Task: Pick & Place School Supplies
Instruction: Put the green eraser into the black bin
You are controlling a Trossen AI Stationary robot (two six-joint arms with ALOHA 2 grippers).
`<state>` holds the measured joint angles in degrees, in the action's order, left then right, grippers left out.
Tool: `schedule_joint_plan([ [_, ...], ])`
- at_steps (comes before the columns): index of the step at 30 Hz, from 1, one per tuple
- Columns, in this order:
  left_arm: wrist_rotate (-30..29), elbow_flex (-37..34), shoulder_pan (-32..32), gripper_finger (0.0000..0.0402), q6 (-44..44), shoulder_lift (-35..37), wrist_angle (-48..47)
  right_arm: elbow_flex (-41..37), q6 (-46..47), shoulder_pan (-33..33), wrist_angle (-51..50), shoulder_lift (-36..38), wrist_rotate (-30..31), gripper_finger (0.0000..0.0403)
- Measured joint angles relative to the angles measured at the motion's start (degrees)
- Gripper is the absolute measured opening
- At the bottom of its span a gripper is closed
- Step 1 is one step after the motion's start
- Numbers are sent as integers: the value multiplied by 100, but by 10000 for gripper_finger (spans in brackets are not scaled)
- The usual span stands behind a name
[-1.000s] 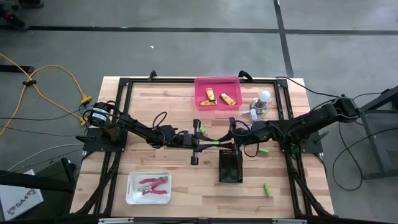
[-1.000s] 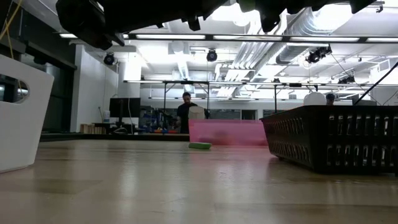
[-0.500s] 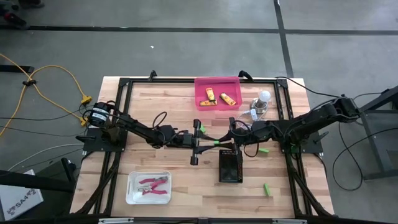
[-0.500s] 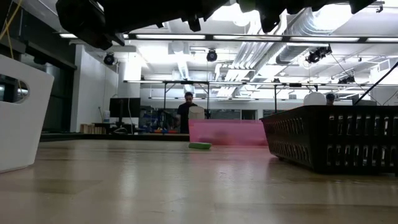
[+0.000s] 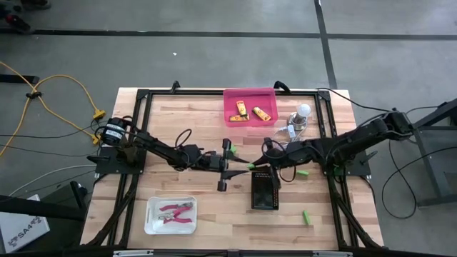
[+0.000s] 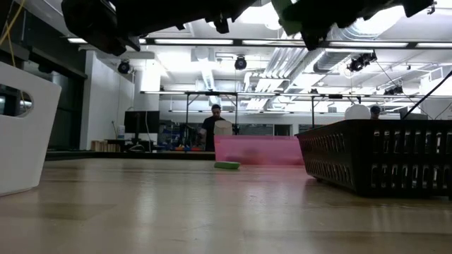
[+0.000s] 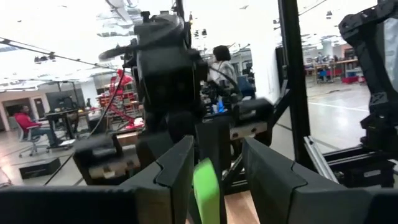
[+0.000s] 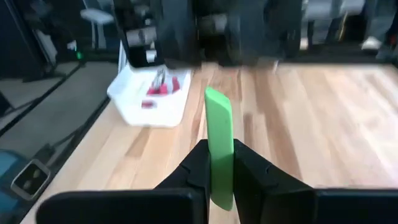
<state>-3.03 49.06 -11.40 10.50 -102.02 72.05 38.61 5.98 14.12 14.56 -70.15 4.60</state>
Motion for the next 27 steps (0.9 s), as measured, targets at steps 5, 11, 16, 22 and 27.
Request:
schedule_joint_plan([
  [5, 22, 0, -90, 134, 15, 0, -1, 0, 359, 157, -434, -2, 4, 33],
  [11, 11, 0, -157, 134, 20, 0, -2, -1, 889, 408, -1000, 0, 144, 33],
  [16, -5, 0, -184, 134, 16, 0, -2, 0, 1409, 578, -1500, -102, 242, 33],
  [22, -9, 0, -291, 134, 39, 0, 0, -2, 1742, 762, -1606, -498, 326, 33],
  [27, -13, 0, -408, 134, 41, 0, -2, -2, 2052, 812, -1610, -1020, 311, 33],
])
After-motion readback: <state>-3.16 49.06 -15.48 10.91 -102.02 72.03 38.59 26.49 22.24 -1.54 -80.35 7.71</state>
